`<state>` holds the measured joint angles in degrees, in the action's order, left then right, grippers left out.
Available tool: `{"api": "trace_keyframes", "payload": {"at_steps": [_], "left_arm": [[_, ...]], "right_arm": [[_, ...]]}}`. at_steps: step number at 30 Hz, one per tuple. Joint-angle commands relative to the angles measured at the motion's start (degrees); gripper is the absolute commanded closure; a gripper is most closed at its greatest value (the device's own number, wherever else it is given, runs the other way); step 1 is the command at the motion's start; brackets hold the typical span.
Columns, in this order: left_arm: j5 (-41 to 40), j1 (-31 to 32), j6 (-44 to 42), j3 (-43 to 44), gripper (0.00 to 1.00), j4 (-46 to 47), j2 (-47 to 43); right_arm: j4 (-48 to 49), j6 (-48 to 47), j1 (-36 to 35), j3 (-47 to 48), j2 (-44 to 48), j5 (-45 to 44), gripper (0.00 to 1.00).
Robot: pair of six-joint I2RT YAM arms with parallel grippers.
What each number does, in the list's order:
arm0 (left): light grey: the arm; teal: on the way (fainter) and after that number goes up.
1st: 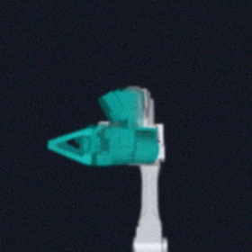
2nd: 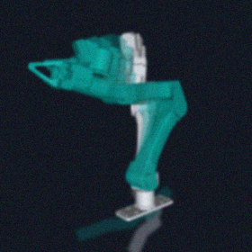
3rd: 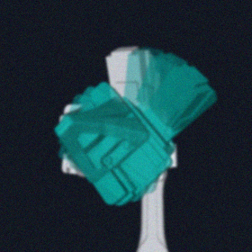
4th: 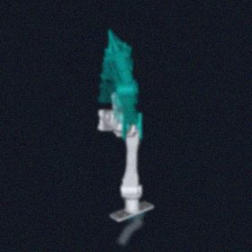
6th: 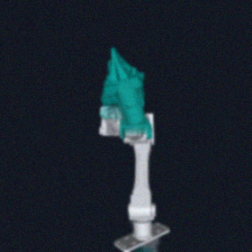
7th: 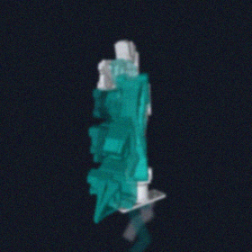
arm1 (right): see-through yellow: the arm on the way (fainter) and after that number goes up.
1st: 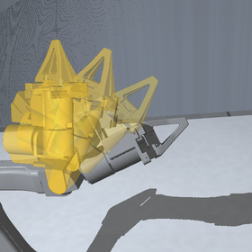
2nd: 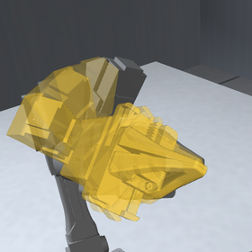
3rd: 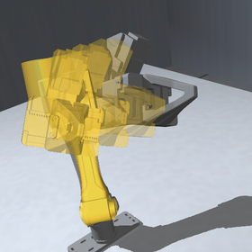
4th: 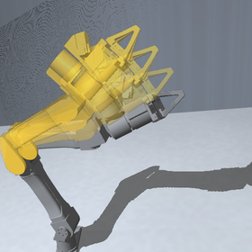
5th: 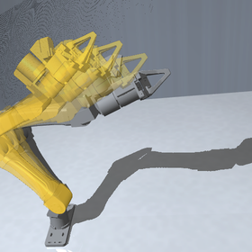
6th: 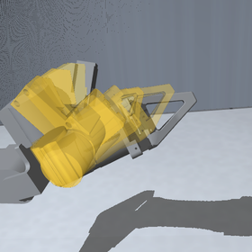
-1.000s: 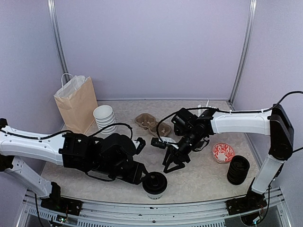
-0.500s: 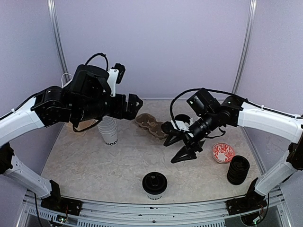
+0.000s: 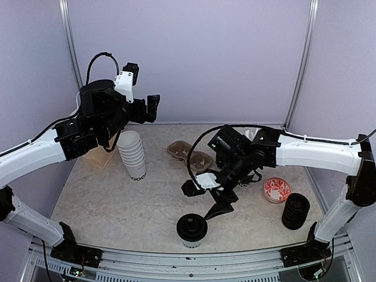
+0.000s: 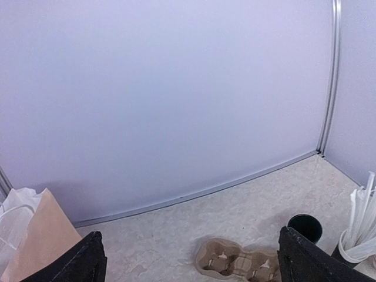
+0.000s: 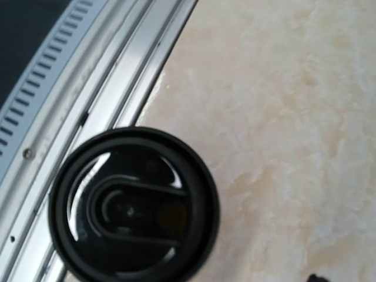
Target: Pack the takeout coffee
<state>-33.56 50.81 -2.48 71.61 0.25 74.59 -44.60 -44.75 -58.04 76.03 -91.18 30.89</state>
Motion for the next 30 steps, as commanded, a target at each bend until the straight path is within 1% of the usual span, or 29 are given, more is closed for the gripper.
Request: {"api": "trace_keyframes", "payload": {"at_steps": [1, 3, 5, 11, 15, 19, 27, 30], "left_arm": [[3.58, -3.77, -1.29, 0.12, 0.01, -3.81, 3.13], [7.05, -4.0, -1.74, -1.23, 0.02, -3.43, 2.27], [8.84, -3.96, -1.33, -2.69, 0.03, -2.33, 0.92], [8.98, -3.96, -1.95, -3.46, 0.05, -2.44, 0.08], [9.31, -3.87, -1.98, -3.34, 0.06, -2.82, 0.27], [8.75, -3.87, -2.13, -3.54, 0.07, -2.89, 0.38], [7.74, -3.96, -2.61, -3.5, 0.07, -3.14, 1.3], [7.54, -3.96, -2.62, -3.5, 0.07, -3.15, 1.52]], "right_arm": [[-3.11, -1.9, -3.52, 3.72, -2.83, -5.37, 0.13], [-3.56, -1.98, -4.99, 4.38, -4.16, -7.4, 0.13], [-4.22, -2.12, -6.06, 5.43, -5.58, -8.9, 0.13], [-6.85, -2.77, -8.36, 8.08, -8.6, -11.3, 0.13], [-7.85, -2.97, -9.62, 8.71, -9.54, -12.09, 0.18], [-7.63, -3.19, -10.74, 7.66, -8.97, -12.93, 0.2], [-8.68, -2.26, -11.23, 8.43, -7.6, -11.75, 0.2], [-10.24, -1.9, -11.05, 10.16, -7.06, -8.91, 0.2]]}}
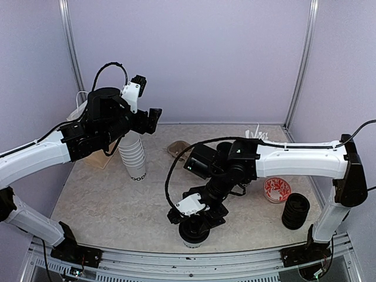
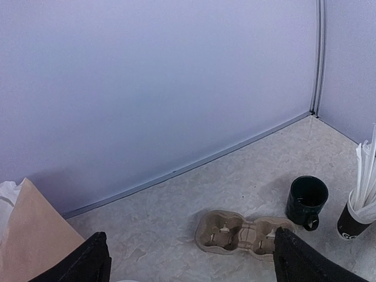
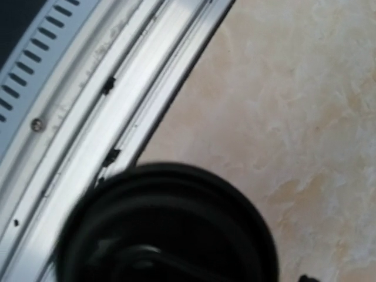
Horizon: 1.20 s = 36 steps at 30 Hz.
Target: Pack the takeout coffee
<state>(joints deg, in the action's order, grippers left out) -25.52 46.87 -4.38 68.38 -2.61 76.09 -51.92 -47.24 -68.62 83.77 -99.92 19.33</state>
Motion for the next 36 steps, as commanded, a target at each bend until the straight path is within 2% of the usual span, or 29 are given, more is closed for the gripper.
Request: {"api": "trace_keyframes", "payload": {"at_steps": [1, 8, 17, 24, 34, 36], "left_arm": [[-0.54, -0.03, -0.75, -0.26, 0.07, -0.29, 0.06], [-0.42, -0.03, -0.72, -0.1, 0.07, -0.54, 0.5], [-0.45, -0.03, -0.8, 0.08, 0.06, -0.91, 1.02], [-1.11, -0.11, -0.86, 0.08, 0.06, -0.95, 1.11], [-1.2, -0.13, -0.89, 0.09, 0.06, -0.99, 1.49], [-1.2, -0.12, -0.89, 0.08, 0.06, -0.99, 1.51]], "right_arm": [[-3.08, 0.81, -0.38, 2.67, 1.82, 3.65, 0.19], [-2.58, 1.26, -0.37, 1.18, 1.33, 2.65, 0.12], [-0.06, 2.32, -1.1, -0.12, 0.05, -1.84, 0.13], [-0.67, 1.38, -2.2, -1.21, 0.12, -1.54, 0.12], [0.77, 2.84, -2.22, -1.83, -1.77, -4.11, 0.2], [0.93, 3.17, -2.22, -1.58, -1.94, -4.59, 0.25]]}}
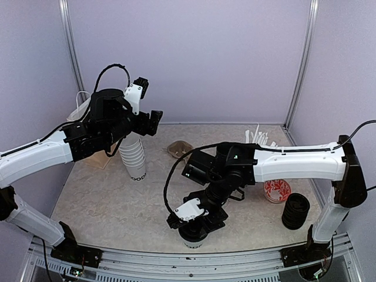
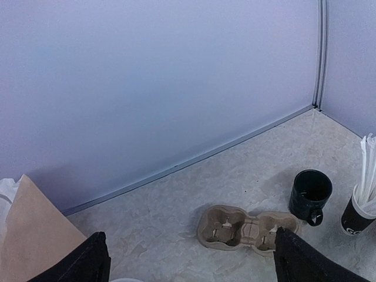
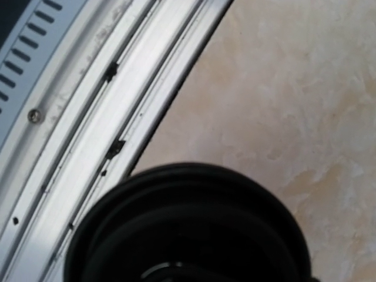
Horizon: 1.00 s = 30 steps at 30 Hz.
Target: Pack the takeout coffee
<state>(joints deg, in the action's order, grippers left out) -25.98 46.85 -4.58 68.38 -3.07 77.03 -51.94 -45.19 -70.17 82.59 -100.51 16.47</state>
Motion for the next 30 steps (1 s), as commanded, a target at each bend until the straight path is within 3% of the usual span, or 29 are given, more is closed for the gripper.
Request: {"api": "trace_keyframes", "payload": {"at_steps": [1, 7, 20, 30], "left_arm": [[-0.74, -0.09, -0.69, 0.09, 0.06, -0.53, 0.51], [-0.47, -0.31, -0.64, 0.18, 0.06, -0.7, 0.07], [-0.17, -1.82, 0.39, 0.26, 0.06, -0.44, -2.17], [1.06, -4.54, 2.96, 0.97, 0.07, -0.83, -3.63]], "right_arm": [[1.0, 1.3, -0.67, 0.04, -1.21, -1.88, 0.28], [-0.1, 1.93, 2.18, 5.23, -1.61, -3.72, 0.3], [-3.87, 7.9, 15.41, 28.19, -16.0, -4.03, 0.34], [-2.75, 10.61, 18.08, 34.04, -23.05, -6.62, 0.34]]}}
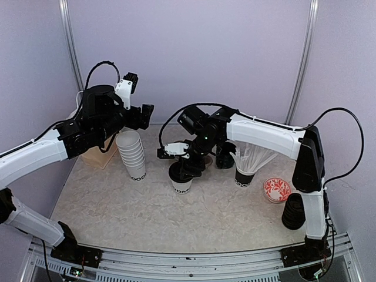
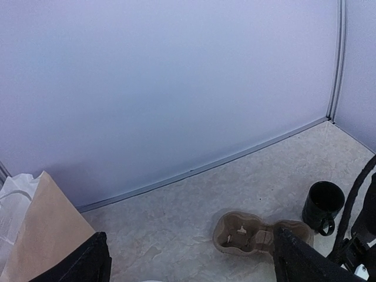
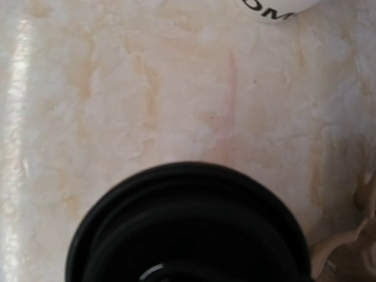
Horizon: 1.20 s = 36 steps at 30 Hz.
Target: Pack the takeout coffee
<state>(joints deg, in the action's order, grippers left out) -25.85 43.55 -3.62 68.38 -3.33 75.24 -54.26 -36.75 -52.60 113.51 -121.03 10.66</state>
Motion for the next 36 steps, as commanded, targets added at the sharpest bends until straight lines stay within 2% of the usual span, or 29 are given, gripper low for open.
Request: {"api": "trace_keyframes", "payload": {"at_steps": [1, 7, 12, 18, 23, 28, 36], "left_arm": [[1.3, -1.47, 2.2, 1.08, 0.07, -0.8, -1.85], [1.85, -1.98, 2.37, 1.38, 0.08, -1.18, -1.85], [2.16, -2.66, 3.27, 1.58, 0.08, -1.66, -2.11], [6.28, -5.67, 6.78, 4.16, 0.16, -4.97, -0.84], [7.37, -6.44, 5.49, 5.57, 0.23, -7.58, -0.32], [2.42, -2.5, 7.5, 16.07, 0.36, -23.12, 4.31], [8.9, -2.03, 18.07, 19.34, 0.52, -43.93, 6.96]], "right_arm": [[-0.37, 2.46, 0.68, 3.86, -2.95, -0.78, 0.34], [-0.06, 3.72, 1.66, 7.57, -5.92, 0.1, 0.33], [0.13, 4.76, 2.12, 9.09, -7.19, 0.54, 0.24], [-0.19, 5.47, 3.3, 10.76, -4.88, 2.31, 0.16], [-1.71, 5.74, 3.88, 9.6, -0.17, 7.27, 0.15], [-0.03, 4.57, 4.43, 0.27, 9.88, 7.8, 0.2], [7.06, 2.57, 9.67, -22.75, 36.17, 10.29, 0.22]]}}
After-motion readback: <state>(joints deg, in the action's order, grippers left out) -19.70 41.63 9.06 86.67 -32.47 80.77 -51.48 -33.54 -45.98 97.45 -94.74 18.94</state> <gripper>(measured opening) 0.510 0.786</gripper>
